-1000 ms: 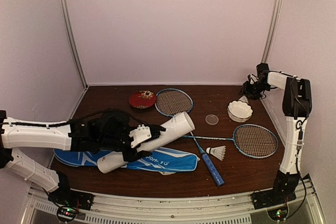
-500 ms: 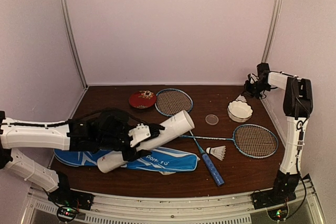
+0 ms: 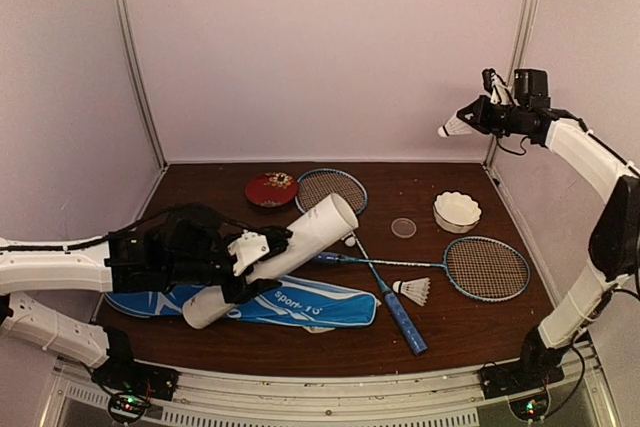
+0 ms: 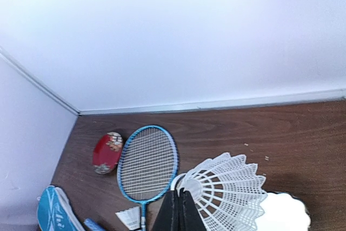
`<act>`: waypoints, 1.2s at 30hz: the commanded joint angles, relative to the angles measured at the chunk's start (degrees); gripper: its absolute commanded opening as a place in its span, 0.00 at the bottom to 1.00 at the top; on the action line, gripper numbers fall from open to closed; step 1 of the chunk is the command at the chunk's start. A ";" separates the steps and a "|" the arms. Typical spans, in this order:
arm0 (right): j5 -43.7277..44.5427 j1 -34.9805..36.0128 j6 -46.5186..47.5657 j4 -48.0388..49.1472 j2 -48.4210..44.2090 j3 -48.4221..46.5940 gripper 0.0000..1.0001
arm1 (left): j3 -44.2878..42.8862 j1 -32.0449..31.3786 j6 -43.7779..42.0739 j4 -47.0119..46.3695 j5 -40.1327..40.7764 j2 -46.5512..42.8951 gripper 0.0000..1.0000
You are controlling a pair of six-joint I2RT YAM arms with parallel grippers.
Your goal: Pack up the badminton gear
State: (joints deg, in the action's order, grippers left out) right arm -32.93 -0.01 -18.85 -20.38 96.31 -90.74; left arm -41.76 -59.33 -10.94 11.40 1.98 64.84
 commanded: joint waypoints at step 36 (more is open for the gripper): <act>-4.88 56.81 1.30 -5.21 -20.72 9.02 0.28 | 5.13 0.27 3.18 -15.64 -9.45 -7.09 0.41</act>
State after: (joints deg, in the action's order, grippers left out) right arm -36.12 55.94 -18.15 -25.10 76.40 -79.42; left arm -36.62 -59.29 -8.51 0.93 -6.44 59.24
